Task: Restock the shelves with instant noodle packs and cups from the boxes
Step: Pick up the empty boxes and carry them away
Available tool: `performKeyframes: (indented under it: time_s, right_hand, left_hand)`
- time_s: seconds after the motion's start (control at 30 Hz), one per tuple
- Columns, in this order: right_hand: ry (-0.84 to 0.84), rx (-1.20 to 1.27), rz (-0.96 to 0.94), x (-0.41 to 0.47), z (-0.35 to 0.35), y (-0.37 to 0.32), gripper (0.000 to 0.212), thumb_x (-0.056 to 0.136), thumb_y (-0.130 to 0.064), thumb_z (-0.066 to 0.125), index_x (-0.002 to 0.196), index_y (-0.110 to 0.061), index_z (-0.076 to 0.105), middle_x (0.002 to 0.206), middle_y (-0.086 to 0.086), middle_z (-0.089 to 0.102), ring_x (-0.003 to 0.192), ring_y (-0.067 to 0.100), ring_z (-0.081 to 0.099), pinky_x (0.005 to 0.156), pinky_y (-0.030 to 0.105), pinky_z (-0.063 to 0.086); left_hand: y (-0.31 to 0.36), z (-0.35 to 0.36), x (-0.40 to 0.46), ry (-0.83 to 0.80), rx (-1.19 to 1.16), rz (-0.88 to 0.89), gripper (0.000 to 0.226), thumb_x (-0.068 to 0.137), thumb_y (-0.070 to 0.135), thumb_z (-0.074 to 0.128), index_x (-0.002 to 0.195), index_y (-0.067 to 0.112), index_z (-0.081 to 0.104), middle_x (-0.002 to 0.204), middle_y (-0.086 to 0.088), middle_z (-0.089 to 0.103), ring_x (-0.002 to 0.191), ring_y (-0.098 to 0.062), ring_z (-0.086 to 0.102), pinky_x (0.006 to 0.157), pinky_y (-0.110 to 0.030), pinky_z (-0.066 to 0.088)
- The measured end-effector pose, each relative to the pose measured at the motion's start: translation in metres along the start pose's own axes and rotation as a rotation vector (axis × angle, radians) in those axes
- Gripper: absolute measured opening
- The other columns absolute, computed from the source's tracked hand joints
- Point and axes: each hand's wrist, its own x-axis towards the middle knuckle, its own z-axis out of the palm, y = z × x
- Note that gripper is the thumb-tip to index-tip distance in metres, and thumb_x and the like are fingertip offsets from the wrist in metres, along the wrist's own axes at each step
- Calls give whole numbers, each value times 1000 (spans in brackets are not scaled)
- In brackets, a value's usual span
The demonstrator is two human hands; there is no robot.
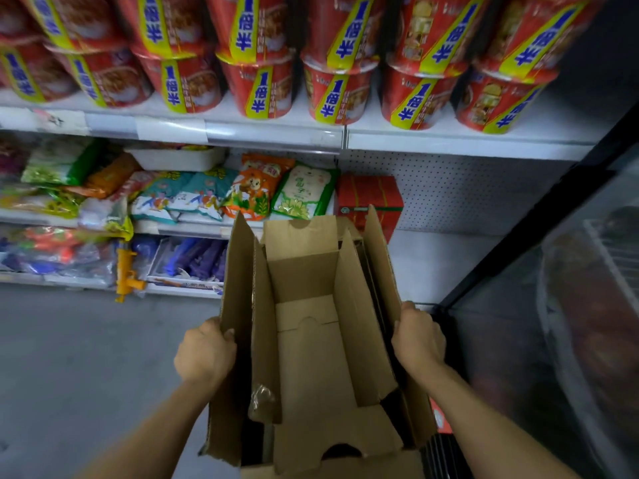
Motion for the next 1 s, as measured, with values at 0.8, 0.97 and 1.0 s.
performKeyframes:
  time_s: [0.8,0.97,1.0]
  right_hand:
    - [-19,-97,-455,-108,-33,-394,23,93,-18,55,115,-11,54,113,9,63,105,27,61,82,38,52]
    - [-5,-97,-586,-122,-34,-483,26,91,-18,57,117,-11,55,116,10,62,107,27,60,84,39,53]
    - [-1,-103,-609,-123,-34,-500,27,91,-18,58,118,-11,56,116,10,62,107,27,60,83,38,53]
  left_hand:
    - [-285,-231,67,240,-89,-402,18,91,26,54,87,11,64,88,-10,63,85,-32,63,65,-31,44]
    - [-336,-275,80,306,-94,-522,19,92,25,53,98,11,66,101,-15,64,96,-35,62,70,-33,41]
    - [-346,-281,84,316,-97,-547,20,92,25,53,100,11,65,102,-15,64,96,-35,62,70,-33,41]
